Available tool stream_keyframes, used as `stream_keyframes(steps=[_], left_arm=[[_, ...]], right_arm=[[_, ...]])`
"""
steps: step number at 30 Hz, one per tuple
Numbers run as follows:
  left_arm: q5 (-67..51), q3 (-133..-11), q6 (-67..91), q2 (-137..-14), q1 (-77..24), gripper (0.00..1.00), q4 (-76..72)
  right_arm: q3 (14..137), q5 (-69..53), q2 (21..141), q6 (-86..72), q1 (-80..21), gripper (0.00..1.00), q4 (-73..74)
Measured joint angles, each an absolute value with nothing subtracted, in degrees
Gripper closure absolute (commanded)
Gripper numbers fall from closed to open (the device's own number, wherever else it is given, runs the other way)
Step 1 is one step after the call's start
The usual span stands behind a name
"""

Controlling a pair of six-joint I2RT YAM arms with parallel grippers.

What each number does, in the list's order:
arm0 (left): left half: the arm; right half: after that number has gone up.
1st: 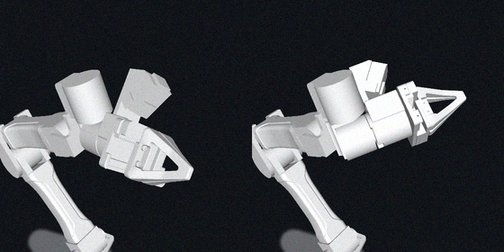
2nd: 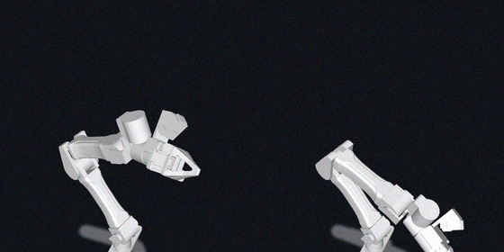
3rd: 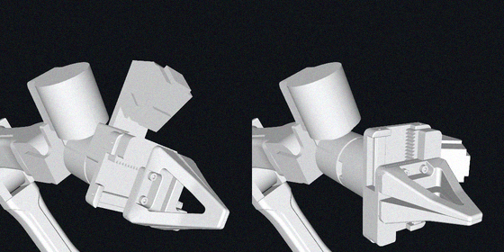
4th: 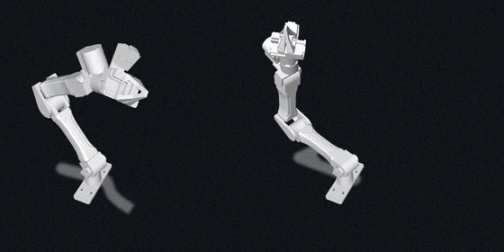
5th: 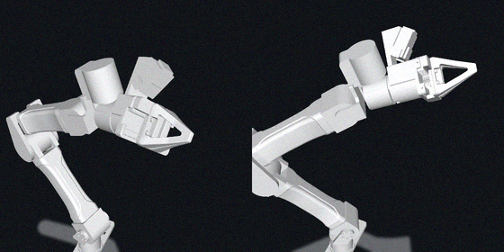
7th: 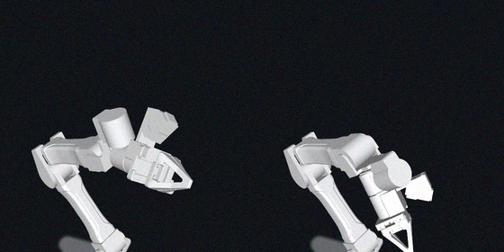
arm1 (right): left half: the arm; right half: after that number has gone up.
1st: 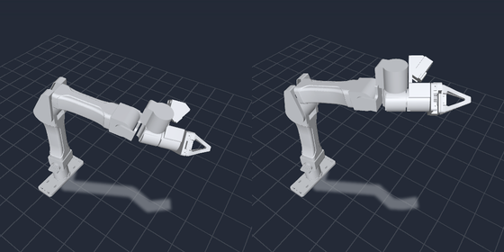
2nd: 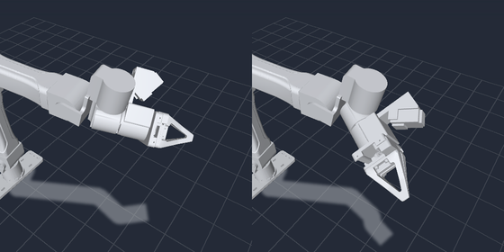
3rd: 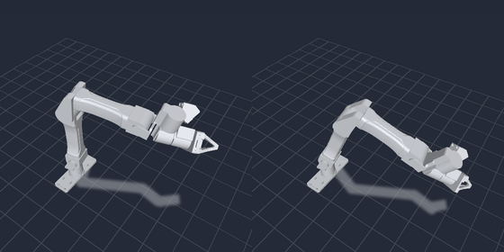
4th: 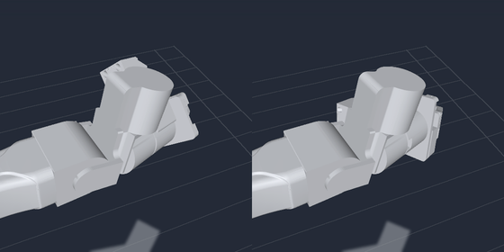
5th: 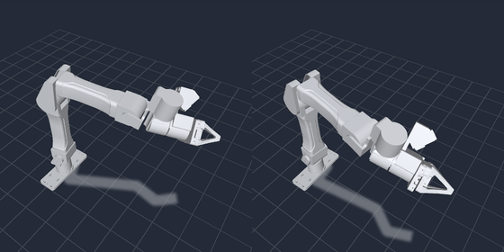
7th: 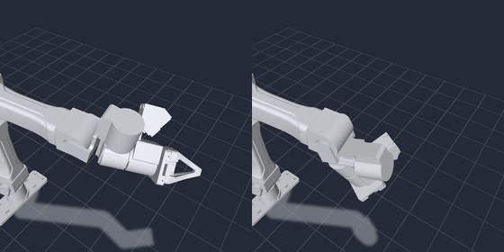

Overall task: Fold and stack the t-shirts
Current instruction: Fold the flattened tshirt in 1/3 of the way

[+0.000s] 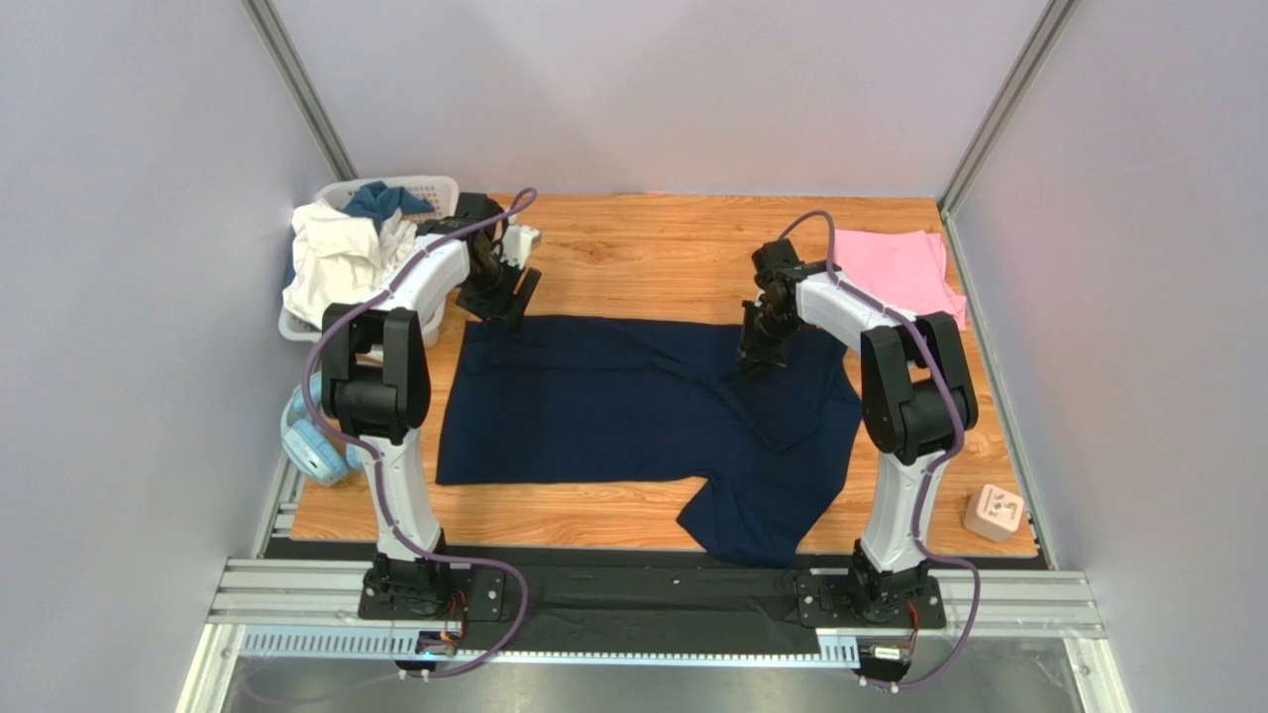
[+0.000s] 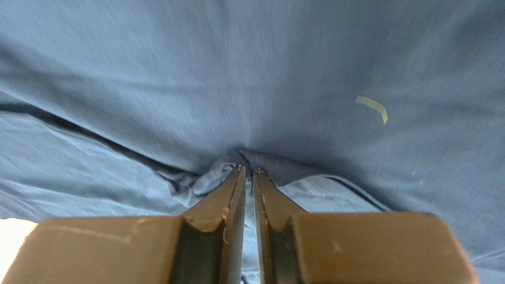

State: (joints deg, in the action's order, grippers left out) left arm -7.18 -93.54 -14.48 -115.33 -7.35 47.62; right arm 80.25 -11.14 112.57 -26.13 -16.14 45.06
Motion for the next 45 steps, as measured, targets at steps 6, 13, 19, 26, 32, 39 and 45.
stream_keyframes(steps=[6, 13, 19, 26, 32, 39, 45], left_arm=[[-6.59, -92.51, -14.52, -115.33, -7.35, 0.29, 47.11], [-5.32, -92.29, -14.66, -115.33, -7.22, 0.28, 46.09], [-4.73, -92.29, -14.15, -115.33, -6.68, 0.29, 46.11], [-4.62, -86.37, -14.02, -113.6, -5.41, 0.36, 46.37], [-5.17, -81.34, -14.15, -111.87, -4.86, 0.49, 47.07], [-5.65, -81.14, -14.31, -111.85, -4.84, 0.87, 46.89], [-5.89, -81.14, -14.57, -111.74, -4.84, 0.92, 47.09]], right_arm=[[75.22, -11.68, 107.63, -26.22, -18.28, 0.87, 45.1], [73.97, -15.09, 101.65, -26.3, -20.18, 0.78, 47.48], [92.03, -13.85, 108.31, -25.58, -15.92, 0.82, 50.54], [101.78, -10.79, 119.44, -25.23, -10.15, 0.88, 50.19], [97.73, -10.39, 123.31, -25.26, -10.11, 0.9, 50.78], [97.01, -10.39, 123.37, -25.26, -10.37, 0.9, 50.3], [97.01, -10.37, 123.98, -25.26, -10.02, 0.91, 50.22]])
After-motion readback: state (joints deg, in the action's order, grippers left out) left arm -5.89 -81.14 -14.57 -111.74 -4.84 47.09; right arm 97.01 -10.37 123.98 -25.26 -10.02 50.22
